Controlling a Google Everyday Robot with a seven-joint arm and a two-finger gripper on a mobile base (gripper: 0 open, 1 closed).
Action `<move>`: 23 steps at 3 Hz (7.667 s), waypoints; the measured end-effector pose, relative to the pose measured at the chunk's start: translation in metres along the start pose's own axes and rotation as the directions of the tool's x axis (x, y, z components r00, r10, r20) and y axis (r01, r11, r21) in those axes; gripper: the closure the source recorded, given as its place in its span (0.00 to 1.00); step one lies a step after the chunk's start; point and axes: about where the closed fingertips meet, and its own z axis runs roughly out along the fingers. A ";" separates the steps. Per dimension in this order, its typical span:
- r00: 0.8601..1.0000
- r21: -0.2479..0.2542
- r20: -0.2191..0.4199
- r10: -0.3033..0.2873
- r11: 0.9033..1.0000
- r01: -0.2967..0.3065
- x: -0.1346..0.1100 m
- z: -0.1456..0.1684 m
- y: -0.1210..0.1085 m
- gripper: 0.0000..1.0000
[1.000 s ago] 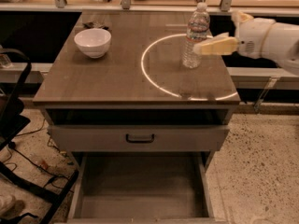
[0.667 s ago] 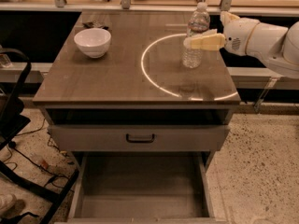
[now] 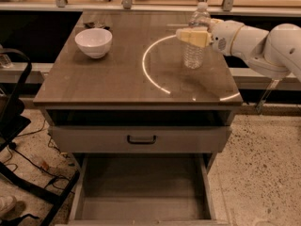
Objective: Place water bottle into white bowl
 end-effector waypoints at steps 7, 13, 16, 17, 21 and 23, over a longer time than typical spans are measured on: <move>0.994 -0.080 0.086 0.067 0.995 -0.060 -0.121 0.128 0.041 1.00; 0.996 -0.267 0.091 0.026 0.964 -0.001 -0.087 0.282 0.172 1.00; 0.994 -0.310 0.108 -0.008 0.950 0.041 -0.067 0.291 0.185 1.00; 0.996 -0.318 0.088 0.004 0.948 0.024 -0.054 0.292 0.183 1.00; 0.997 -0.340 0.075 0.022 0.940 0.004 -0.046 0.300 0.193 0.05; 0.997 -0.342 0.075 0.023 0.940 0.004 -0.046 0.301 0.194 0.00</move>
Offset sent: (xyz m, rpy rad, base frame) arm 0.0015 0.0038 -0.0009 0.0032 0.0004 0.0044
